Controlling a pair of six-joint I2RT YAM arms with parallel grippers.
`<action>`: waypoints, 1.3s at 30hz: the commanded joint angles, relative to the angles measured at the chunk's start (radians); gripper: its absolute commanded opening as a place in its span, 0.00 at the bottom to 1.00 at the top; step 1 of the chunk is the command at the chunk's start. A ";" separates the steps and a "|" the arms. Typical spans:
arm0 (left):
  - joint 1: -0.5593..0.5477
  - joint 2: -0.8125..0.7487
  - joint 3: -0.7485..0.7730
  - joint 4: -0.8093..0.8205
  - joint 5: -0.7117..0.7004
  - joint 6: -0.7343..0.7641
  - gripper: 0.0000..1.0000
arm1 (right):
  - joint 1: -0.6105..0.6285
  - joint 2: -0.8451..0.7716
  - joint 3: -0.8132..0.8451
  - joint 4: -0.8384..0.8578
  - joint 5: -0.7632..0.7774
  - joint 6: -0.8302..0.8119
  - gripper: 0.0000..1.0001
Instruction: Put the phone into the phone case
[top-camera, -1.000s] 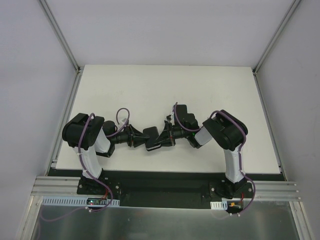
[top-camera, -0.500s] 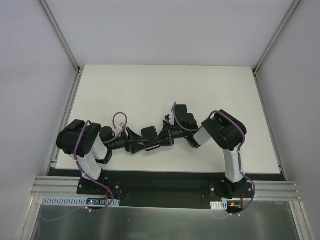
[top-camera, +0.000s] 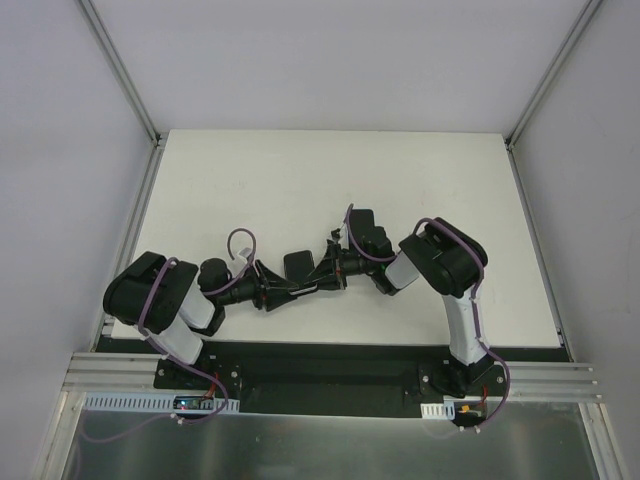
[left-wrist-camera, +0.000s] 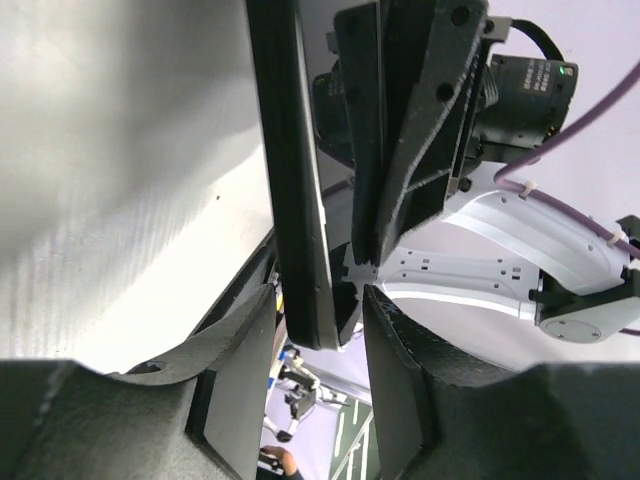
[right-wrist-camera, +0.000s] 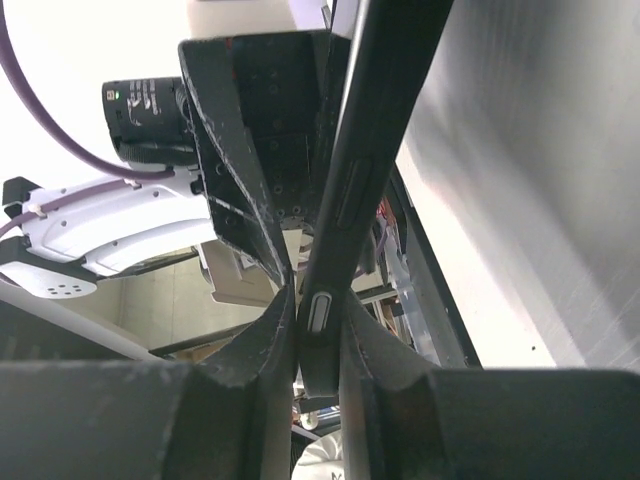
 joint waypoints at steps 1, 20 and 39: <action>-0.010 -0.062 -0.032 0.348 -0.037 -0.029 0.36 | -0.007 0.008 0.040 0.292 0.012 0.005 0.05; -0.017 -0.034 -0.037 0.348 -0.064 -0.034 0.04 | -0.006 -0.011 0.014 0.292 0.010 -0.003 0.49; -0.018 -0.141 -0.026 0.347 -0.053 -0.005 0.53 | 0.006 -0.045 0.000 0.294 0.023 0.013 0.06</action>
